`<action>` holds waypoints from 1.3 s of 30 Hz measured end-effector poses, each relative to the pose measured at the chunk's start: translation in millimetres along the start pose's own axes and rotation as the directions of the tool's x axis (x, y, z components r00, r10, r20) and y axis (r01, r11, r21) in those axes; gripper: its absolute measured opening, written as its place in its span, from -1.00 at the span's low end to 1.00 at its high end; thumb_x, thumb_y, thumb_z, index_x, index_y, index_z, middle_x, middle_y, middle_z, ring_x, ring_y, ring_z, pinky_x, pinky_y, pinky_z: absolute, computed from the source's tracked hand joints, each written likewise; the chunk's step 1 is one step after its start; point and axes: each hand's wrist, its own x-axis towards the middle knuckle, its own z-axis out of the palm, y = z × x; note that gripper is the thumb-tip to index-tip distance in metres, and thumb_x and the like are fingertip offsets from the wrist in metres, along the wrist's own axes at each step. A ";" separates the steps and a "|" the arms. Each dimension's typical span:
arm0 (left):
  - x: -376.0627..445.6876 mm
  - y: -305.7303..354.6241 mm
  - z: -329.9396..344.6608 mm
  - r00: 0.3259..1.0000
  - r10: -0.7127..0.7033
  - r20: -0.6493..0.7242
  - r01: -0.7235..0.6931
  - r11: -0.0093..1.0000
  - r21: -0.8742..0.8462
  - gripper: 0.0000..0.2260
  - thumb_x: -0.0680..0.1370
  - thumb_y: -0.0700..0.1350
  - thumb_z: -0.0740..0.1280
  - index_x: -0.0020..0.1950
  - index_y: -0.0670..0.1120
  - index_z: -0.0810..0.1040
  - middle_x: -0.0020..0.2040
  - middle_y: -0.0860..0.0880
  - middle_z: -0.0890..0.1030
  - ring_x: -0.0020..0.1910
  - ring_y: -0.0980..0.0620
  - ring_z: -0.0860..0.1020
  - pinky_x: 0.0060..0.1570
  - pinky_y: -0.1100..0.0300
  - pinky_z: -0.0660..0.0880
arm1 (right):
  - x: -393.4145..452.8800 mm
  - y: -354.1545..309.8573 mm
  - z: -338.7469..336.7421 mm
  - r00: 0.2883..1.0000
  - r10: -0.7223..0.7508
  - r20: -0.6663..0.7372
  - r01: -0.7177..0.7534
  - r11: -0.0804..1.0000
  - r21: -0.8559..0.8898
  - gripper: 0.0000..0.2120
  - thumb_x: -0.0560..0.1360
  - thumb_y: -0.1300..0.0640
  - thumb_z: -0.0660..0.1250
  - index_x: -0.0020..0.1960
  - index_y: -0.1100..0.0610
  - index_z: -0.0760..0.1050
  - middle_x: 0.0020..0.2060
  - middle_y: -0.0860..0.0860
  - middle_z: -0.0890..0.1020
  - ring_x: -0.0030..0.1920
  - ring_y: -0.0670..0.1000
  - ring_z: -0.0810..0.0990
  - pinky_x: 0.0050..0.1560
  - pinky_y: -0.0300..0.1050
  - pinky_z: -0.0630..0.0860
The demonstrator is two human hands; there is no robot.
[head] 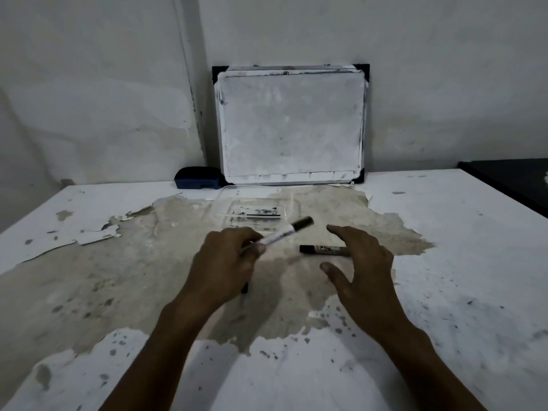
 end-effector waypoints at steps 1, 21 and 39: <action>-0.9 -11.3 -4.8 0.997 -0.063 -0.043 0.065 0.997 0.032 -0.83 0.56 -0.05 0.33 0.07 -0.06 0.65 -0.19 -0.03 0.71 -0.25 0.01 0.64 -0.17 0.00 0.61 | 1.1 5.8 1.3 0.999 0.031 0.021 -0.031 0.999 -0.040 -0.53 0.45 0.13 0.43 0.32 -0.02 0.40 0.25 -0.05 0.50 0.29 0.01 0.42 0.27 0.03 0.24; -38.4 -61.2 -11.7 0.869 -0.424 -0.255 0.486 0.829 0.277 -0.69 0.46 0.00 0.40 -0.42 -0.13 0.53 -0.48 -0.04 0.49 -0.50 0.00 0.48 -0.51 0.22 0.34 | 14.8 28.2 18.3 0.985 0.171 0.032 -0.144 0.906 -0.398 -0.69 0.48 0.36 0.27 0.11 0.07 0.59 -0.02 0.07 0.63 0.05 0.17 0.55 0.26 0.11 0.24; -18.9 17.5 11.4 0.951 -0.185 0.247 0.304 0.695 -0.651 -0.82 0.51 -0.05 0.40 0.06 -0.05 0.70 -0.07 0.00 0.73 -0.16 0.20 0.65 -0.21 0.25 0.52 | 6.3 -38.2 -2.9 0.909 0.139 0.392 -0.404 0.525 0.749 -0.84 0.50 0.25 0.35 0.07 0.22 0.50 -0.28 0.24 0.70 -0.42 0.09 0.60 -0.41 -0.12 0.54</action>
